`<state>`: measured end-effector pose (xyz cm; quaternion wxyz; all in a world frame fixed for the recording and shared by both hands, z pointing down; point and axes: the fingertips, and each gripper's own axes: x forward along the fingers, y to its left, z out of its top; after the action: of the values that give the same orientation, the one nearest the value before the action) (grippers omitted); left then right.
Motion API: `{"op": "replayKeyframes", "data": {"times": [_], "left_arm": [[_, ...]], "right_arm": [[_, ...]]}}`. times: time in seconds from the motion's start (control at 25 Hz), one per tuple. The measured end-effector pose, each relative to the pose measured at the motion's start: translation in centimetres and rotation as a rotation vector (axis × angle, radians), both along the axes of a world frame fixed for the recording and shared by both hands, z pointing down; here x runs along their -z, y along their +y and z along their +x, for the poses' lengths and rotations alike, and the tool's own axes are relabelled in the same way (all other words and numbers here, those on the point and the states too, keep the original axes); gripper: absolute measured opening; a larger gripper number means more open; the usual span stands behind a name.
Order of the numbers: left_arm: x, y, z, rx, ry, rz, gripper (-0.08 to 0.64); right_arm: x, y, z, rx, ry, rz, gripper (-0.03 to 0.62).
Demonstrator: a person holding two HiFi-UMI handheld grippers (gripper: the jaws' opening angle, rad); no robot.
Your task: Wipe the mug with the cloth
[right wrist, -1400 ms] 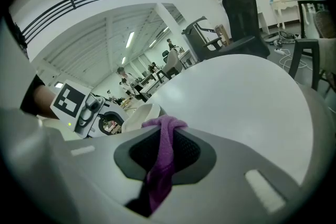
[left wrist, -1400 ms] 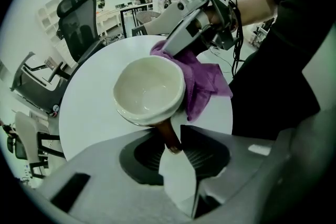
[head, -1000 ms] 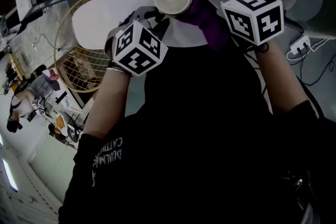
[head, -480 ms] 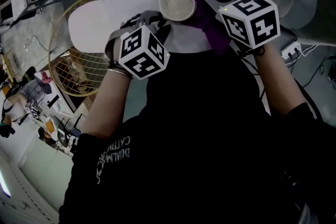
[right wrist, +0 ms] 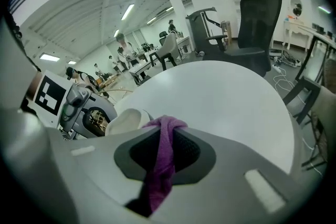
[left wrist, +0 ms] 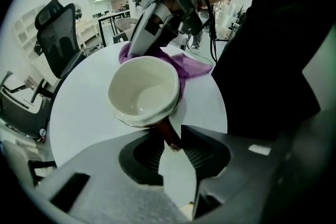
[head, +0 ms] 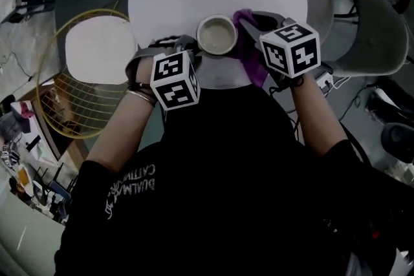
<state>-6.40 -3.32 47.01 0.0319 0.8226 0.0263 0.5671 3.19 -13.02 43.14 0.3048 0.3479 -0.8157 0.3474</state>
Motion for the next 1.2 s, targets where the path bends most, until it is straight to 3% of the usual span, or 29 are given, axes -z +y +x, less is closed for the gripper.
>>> {"op": "replayKeyframes", "data": {"times": [0.16,0.52,0.64,0.8,0.96,1.2], "left_arm": [[-0.1,-0.3,-0.4,-0.038,0.035,-0.035,0.106],[0.8,-0.6,-2.0,-0.144,0.068,-0.068,0.104],[1.0,-0.8,-1.9,-0.121,0.086,-0.079,0.106],[1.0,-1.0,-1.4,-0.027,0.126,-0.103,0.106],[0.9,-1.3,-1.8,0.029,0.141,-0.122,0.094],[0.7,-1.6,-2.7,-0.038,0.114,-0.09,0.084]], "right_arm": [[0.0,-0.4,-0.5,-0.027,0.043,-0.04,0.044],[1.2,-1.6,-3.1,0.011,0.139,-0.069,0.043],[1.5,-2.3,-3.7,0.009,0.163,-0.076,0.044],[1.8,-3.3,-4.3,-0.013,0.183,-0.08,0.043],[2.1,-3.6,-5.2,0.031,0.191,-0.1,0.041],[2.0,-3.0,-5.7,0.1,0.206,-0.135,0.041]]}}
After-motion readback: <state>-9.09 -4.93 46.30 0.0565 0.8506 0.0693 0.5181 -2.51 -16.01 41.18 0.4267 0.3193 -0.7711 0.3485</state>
